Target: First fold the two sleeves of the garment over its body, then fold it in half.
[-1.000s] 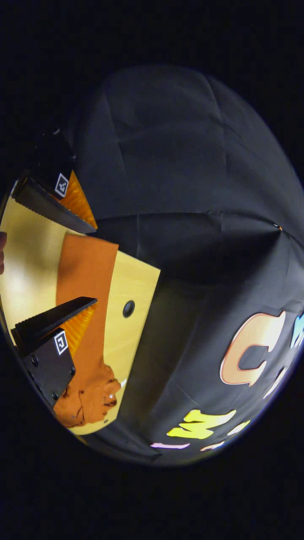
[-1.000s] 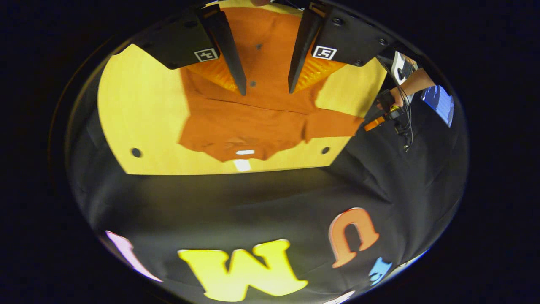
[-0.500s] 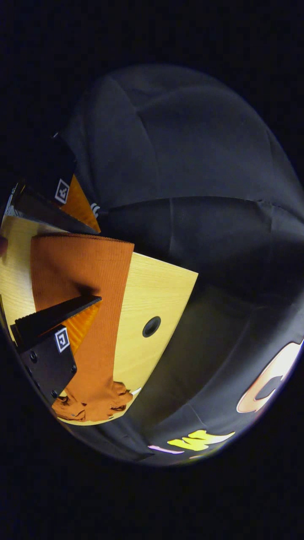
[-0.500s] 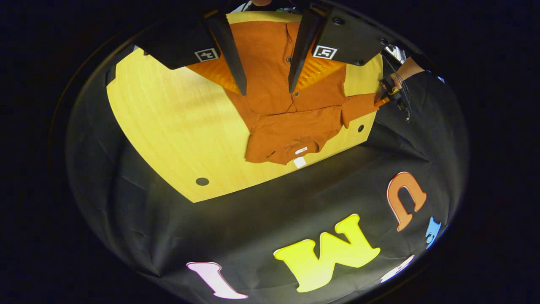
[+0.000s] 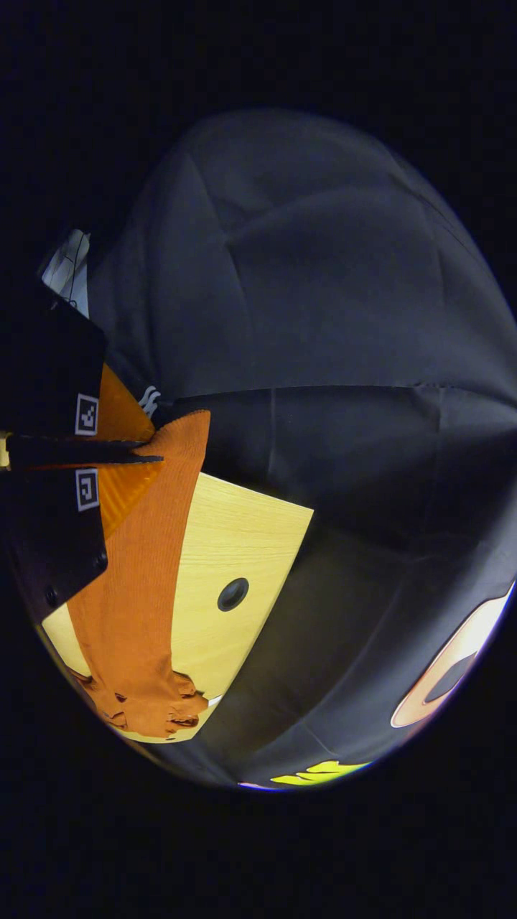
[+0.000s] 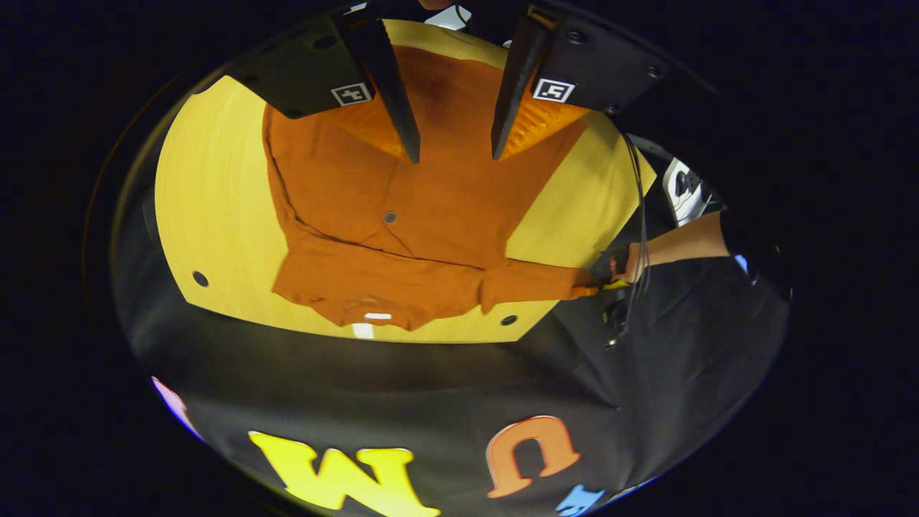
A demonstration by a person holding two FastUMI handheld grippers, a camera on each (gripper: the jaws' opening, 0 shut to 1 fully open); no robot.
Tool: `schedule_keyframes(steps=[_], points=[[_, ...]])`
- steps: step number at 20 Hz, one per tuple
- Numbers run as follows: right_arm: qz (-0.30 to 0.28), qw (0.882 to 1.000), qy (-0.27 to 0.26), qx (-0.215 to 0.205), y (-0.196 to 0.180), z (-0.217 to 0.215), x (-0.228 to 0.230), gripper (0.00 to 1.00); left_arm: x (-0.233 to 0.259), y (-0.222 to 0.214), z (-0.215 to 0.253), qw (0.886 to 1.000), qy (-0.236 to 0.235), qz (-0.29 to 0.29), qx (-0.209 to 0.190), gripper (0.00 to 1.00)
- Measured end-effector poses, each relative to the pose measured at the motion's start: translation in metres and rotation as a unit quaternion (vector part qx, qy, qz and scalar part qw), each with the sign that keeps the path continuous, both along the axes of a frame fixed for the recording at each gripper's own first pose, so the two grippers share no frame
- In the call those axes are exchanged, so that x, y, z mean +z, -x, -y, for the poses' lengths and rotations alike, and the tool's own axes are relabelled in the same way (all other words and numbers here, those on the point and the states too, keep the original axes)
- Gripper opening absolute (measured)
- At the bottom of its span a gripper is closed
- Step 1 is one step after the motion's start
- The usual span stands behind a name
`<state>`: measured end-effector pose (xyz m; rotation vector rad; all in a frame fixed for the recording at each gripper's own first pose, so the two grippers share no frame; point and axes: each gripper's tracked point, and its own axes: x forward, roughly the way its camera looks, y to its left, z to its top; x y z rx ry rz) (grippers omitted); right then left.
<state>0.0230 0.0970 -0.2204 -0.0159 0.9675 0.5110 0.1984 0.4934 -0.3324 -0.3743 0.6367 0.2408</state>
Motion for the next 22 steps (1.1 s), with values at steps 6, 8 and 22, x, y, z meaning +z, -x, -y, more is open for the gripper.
schedule_keyframes(steps=[6,8,22], points=[[0.019,0.997,-0.05,-0.06,-0.025,0.03,0.017,0.76,0.091,-0.006,0.073,0.997,-0.009,0.062,-0.05,0.03],[0.031,0.994,-0.067,-0.082,-0.032,0.046,0.023,0.89,0.12,-0.005,0.1,0.995,-0.01,0.075,-0.061,0.03],[0.122,0.972,-0.053,-0.194,0.026,0.269,0.082,0.89,0.176,-0.066,0.435,0.975,-0.076,0.057,-0.201,0.03]])
